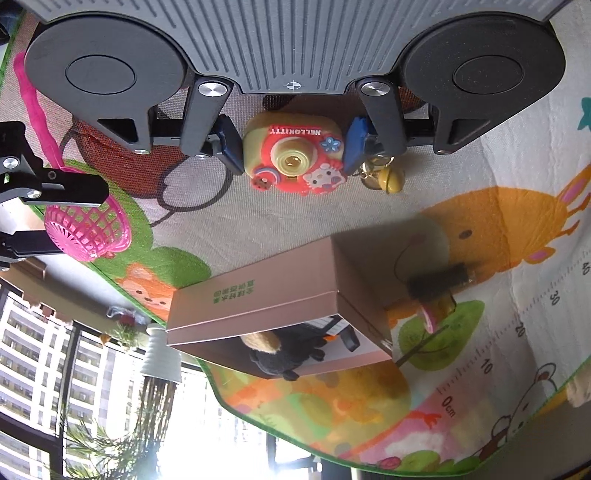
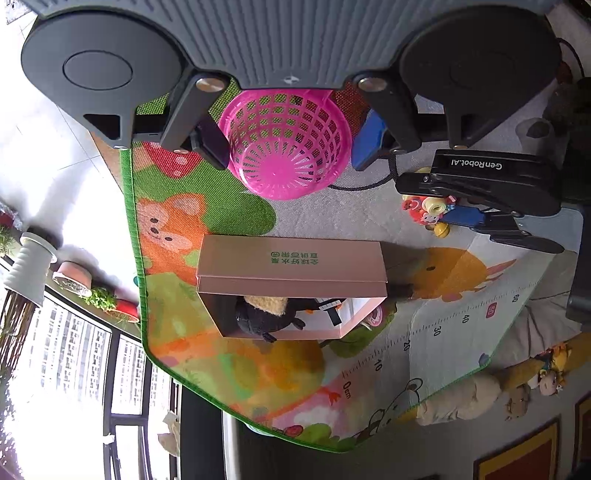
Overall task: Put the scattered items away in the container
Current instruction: 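Carry the Hello Kitty toy and pink strainer toward the pink box with both tools, then drop the Hello Kitty toy with the left tool while the right tool drops the strainer into the box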
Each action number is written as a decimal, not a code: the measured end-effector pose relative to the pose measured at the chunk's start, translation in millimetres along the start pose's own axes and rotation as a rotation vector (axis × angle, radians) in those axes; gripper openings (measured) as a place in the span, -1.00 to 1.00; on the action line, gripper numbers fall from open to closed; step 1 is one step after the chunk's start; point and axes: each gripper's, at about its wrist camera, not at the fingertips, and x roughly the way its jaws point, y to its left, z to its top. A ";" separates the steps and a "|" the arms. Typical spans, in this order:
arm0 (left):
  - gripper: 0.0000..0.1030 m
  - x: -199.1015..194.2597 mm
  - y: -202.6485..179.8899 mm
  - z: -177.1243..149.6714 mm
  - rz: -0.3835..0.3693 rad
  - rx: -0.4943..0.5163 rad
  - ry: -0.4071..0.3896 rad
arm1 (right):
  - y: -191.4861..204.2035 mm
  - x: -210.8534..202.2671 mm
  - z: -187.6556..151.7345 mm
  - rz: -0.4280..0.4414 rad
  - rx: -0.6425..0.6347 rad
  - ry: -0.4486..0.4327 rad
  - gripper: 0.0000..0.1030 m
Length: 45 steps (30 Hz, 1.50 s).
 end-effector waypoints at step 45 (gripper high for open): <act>0.84 49.3 75.7 126.2 -0.054 -0.043 -0.173 | -30.4 118.9 248.6 0.115 -0.112 -0.157 0.60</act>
